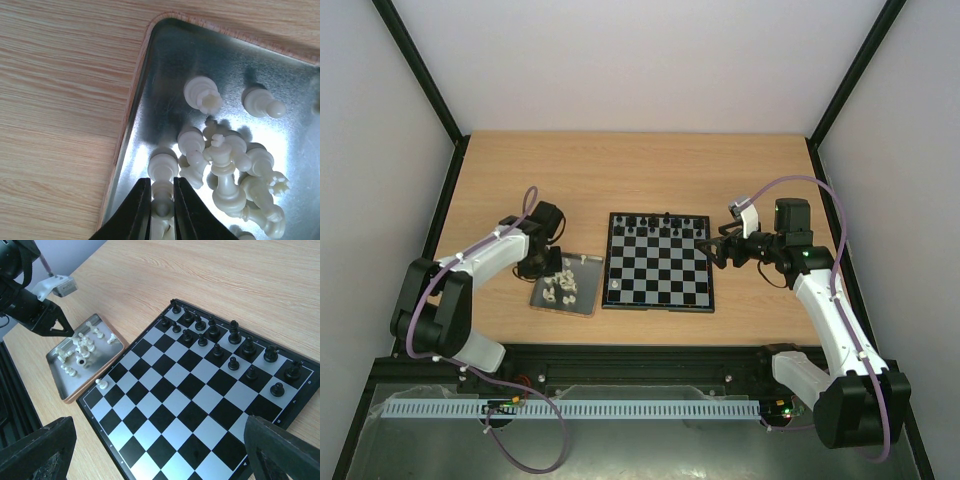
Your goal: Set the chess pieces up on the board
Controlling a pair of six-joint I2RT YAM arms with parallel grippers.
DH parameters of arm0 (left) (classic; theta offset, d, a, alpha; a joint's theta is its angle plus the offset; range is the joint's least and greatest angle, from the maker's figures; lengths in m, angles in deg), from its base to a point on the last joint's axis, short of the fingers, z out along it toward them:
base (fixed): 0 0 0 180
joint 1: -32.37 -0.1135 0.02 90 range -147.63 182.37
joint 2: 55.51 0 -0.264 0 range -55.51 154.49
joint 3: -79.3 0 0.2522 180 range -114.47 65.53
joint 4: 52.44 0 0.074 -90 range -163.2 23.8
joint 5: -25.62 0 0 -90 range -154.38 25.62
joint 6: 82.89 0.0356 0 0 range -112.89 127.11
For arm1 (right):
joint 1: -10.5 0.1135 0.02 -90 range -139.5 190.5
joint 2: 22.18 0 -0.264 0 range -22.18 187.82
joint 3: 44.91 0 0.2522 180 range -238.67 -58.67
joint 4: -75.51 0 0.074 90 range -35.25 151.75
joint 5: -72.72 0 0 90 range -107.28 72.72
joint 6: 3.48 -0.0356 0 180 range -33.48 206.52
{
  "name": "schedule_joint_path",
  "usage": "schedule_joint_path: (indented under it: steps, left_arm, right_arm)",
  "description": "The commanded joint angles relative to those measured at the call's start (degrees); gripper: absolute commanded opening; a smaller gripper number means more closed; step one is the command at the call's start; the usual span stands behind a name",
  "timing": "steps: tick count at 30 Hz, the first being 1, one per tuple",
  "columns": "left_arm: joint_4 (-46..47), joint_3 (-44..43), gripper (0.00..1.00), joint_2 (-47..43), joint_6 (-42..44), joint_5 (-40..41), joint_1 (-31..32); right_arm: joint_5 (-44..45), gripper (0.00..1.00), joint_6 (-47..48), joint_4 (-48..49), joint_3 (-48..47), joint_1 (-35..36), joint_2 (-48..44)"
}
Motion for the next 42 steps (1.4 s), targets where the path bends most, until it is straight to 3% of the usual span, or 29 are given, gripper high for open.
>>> schedule_joint_path:
  steps: [1, 8, 25, 33, 42]
  left_arm:
    - [-4.93, -3.29, 0.07, -2.49, -0.02, -0.27, 0.59]
    - [-9.62, -9.84, 0.06, -4.2, 0.04, 0.86, 4.98]
    - [-5.42, -21.37, 0.06, 4.52, 1.58, -1.99, 31.41]
    - [-3.77, -24.33, 0.06, 8.61, 5.19, -1.5, 38.05]
    - [-2.74, -25.4, 0.05, 14.01, 8.26, -0.45, 41.19]
  right_arm:
    - [-1.13, 0.93, 1.03, -0.86, 0.56, -0.05, -0.18]
    - [-1.01, 0.93, 0.91, -0.8, 0.61, -0.05, -0.08]
    - [6.83, 0.93, -1.42, 3.03, 2.08, -1.14, 1.67]
    - [6.53, 0.93, -2.02, 3.35, 2.08, -1.37, 4.88]
    - [5.62, 0.93, -1.98, 2.77, 0.77, -1.37, 8.14]
